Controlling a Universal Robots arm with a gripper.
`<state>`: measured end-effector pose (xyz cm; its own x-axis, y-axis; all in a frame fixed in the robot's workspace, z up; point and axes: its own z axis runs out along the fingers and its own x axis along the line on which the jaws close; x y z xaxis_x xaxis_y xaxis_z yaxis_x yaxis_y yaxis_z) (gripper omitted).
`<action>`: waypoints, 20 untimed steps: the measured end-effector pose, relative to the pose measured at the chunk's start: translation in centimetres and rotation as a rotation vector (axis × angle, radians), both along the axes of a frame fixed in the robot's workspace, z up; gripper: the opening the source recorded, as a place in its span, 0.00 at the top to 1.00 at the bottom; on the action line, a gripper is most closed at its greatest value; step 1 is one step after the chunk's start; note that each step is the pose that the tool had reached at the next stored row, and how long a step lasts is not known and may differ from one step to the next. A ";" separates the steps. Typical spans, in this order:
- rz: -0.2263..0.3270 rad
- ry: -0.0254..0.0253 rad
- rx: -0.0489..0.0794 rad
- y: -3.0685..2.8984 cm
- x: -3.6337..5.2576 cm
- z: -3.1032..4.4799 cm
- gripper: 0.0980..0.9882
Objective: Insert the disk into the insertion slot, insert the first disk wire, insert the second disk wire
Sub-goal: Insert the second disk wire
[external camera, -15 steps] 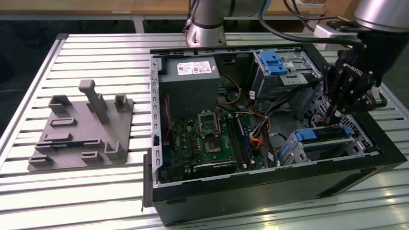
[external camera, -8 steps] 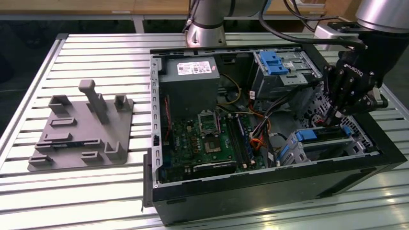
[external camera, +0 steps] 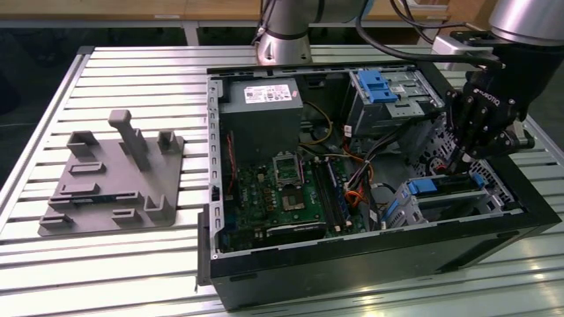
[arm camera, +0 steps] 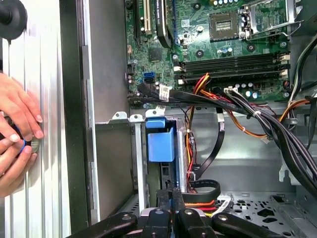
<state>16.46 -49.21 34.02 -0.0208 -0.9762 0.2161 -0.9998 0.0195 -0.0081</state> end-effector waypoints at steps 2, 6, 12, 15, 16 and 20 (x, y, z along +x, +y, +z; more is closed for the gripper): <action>0.002 -0.0058 0.000 0.00 -0.07 0.00 0.95; 0.004 -0.0109 0.000 -0.01 -0.25 -0.03 0.95; 0.008 -0.0165 0.000 -0.26 -0.39 -0.12 0.95; 0.009 -0.0186 0.000 -0.40 -0.40 -0.17 0.95; 0.010 -0.0195 0.000 -0.42 -0.41 -0.18 0.95; 0.011 -0.0209 0.000 -0.44 -0.42 -0.19 0.95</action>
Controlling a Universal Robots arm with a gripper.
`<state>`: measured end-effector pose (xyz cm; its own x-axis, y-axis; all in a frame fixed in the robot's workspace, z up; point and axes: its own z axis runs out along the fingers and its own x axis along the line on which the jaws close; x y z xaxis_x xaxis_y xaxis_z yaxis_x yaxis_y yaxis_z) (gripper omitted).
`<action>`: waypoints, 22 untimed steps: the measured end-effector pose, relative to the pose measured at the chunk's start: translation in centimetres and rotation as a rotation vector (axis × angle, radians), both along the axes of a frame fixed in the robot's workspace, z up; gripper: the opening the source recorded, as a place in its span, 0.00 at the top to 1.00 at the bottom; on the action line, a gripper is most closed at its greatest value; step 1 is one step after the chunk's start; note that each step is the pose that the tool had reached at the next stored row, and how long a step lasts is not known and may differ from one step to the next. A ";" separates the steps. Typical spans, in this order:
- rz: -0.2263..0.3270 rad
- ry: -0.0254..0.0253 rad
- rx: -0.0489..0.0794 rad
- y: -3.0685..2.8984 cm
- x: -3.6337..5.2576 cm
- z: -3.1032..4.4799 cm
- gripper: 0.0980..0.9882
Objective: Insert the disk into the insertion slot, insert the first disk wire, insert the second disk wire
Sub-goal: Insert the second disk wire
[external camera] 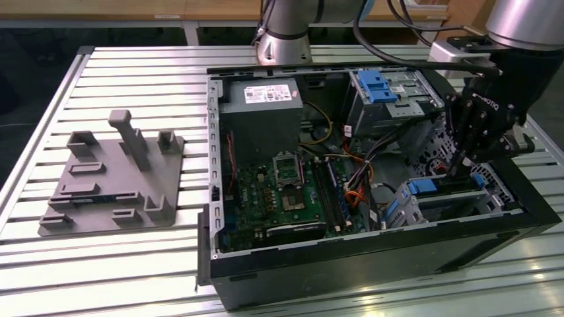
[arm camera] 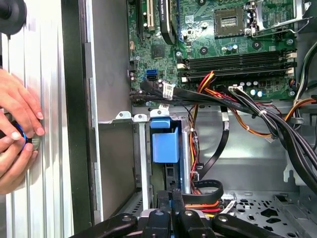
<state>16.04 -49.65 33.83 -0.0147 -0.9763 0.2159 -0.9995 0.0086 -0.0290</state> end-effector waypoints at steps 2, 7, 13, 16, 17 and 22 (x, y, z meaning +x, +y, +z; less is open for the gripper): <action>0.001 -0.0001 0.000 0.00 0.00 -0.02 0.95; 0.007 -0.0030 0.000 0.00 -0.05 -0.11 0.95; 0.018 -0.0092 0.000 0.00 -0.14 -0.28 0.95; 0.025 -0.0120 0.000 0.00 -0.22 -0.38 0.95; 0.027 -0.0127 0.000 0.00 -0.26 -0.41 0.95; 0.034 -0.0137 0.000 -0.01 -0.68 -0.43 0.95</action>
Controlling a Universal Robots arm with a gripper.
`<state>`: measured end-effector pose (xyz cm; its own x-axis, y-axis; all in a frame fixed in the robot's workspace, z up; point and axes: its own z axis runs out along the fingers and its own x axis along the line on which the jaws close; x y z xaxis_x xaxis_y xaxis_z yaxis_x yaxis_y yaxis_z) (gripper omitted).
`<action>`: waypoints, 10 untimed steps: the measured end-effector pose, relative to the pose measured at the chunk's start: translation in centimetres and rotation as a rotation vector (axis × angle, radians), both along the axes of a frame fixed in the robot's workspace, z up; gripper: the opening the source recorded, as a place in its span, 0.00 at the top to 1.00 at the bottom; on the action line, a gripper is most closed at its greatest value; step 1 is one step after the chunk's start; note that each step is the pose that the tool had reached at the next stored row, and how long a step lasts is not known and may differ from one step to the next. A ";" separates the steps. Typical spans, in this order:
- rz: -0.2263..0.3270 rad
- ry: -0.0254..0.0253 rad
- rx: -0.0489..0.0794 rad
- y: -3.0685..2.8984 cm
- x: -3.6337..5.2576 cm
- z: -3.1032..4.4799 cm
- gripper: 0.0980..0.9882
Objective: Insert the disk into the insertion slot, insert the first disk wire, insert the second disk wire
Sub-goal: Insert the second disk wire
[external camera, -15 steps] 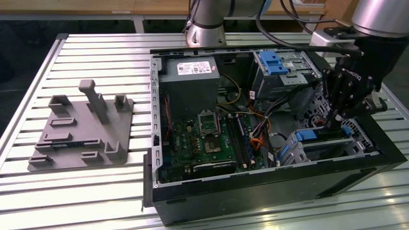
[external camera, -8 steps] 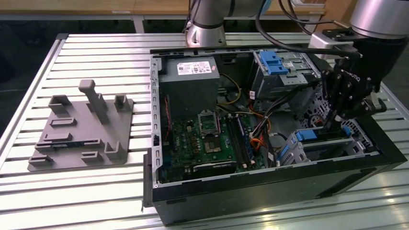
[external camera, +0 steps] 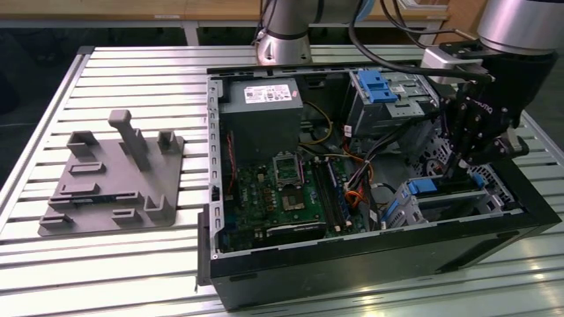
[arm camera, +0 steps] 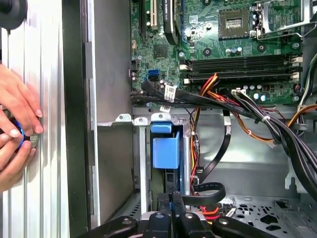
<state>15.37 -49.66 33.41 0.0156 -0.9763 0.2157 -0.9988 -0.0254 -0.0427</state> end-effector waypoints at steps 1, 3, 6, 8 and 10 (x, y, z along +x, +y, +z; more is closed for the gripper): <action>0.000 -0.0002 0.000 0.00 -0.01 0.00 0.95; 0.001 -0.0011 0.000 0.01 -0.04 0.01 0.95; 0.001 -0.0031 0.000 0.01 -0.07 0.21 0.87; 0.001 -0.0033 0.001 0.01 -0.07 0.57 0.74; 0.001 -0.0035 0.001 0.02 -0.07 0.88 0.74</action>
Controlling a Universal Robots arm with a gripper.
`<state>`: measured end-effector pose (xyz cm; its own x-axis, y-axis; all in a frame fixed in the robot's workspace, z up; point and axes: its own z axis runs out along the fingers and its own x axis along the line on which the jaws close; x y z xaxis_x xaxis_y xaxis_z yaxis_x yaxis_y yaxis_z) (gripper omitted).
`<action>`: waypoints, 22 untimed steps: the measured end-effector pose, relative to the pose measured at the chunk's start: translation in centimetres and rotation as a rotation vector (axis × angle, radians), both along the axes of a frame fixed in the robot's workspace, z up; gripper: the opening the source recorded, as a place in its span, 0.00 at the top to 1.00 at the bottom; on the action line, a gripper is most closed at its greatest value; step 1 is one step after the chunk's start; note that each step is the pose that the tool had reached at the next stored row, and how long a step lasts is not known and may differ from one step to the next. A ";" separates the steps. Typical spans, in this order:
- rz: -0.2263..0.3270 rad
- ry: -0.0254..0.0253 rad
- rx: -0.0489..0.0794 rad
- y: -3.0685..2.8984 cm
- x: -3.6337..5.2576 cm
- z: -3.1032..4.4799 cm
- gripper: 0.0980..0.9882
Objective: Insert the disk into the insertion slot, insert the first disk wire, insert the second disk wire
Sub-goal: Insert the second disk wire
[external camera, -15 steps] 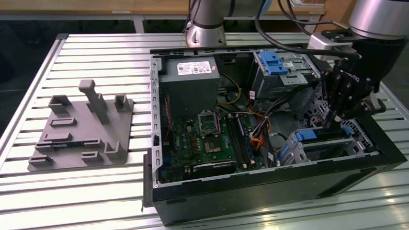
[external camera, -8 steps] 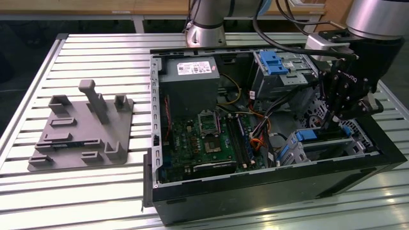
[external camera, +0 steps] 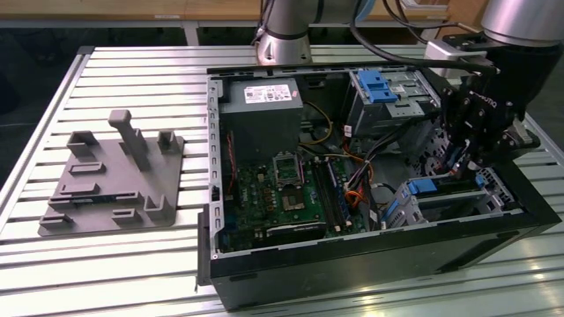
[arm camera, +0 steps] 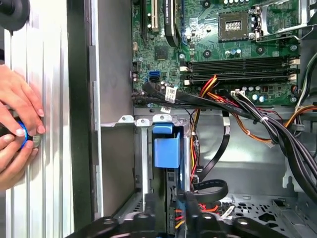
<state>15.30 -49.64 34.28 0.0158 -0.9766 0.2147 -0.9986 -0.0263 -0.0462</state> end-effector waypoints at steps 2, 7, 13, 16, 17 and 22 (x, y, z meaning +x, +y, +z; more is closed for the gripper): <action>0.000 -0.0005 0.003 0.04 0.00 0.16 0.67; 0.000 -0.0013 0.014 0.61 -0.01 0.38 0.67; 0.000 -0.0005 0.014 1.01 0.01 1.68 0.67; 0.000 0.0075 0.014 1.18 0.01 1.81 0.67; 0.000 0.0114 0.014 1.24 0.01 1.82 0.67; 0.001 0.0542 0.017 1.84 0.01 1.86 0.67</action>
